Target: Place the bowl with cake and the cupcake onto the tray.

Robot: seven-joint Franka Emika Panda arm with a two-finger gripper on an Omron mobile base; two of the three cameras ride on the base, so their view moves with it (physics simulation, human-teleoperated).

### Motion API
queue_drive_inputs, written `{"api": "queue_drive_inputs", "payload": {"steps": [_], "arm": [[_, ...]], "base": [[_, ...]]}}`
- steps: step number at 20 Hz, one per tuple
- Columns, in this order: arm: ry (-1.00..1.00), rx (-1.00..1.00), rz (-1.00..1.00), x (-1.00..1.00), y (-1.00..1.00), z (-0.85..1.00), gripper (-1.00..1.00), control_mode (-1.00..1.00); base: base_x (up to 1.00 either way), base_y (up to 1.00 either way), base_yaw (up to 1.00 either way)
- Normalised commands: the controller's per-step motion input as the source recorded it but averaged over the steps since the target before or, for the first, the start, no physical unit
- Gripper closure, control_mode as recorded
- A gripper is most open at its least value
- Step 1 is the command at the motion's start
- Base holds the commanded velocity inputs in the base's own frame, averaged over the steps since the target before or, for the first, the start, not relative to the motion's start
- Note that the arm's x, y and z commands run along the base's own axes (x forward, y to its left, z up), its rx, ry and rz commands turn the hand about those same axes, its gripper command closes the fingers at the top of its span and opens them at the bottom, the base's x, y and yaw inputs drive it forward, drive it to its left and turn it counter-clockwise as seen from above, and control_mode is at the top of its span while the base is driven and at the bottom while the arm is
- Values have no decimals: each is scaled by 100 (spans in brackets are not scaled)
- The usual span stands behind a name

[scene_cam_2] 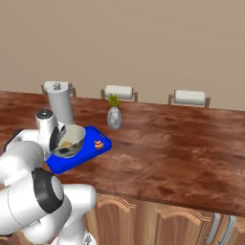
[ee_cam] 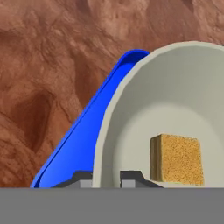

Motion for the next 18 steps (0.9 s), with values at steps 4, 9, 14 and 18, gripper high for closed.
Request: {"api": "queue_drive_inputs", "payload": {"steps": [4, 9, 14, 18], "arm": [[4, 0, 9, 0, 7, -35, 100, -100], [3, 0, 7, 0, 6, -20, 100, -100], [0, 0, 5, 0, 5, 0, -100, -100], [0, 0, 4, -9, 3, 13, -100, -100]], "base": [[0, 0, 0], [0, 0, 0], [0, 0, 0], [0, 0, 0]]}}
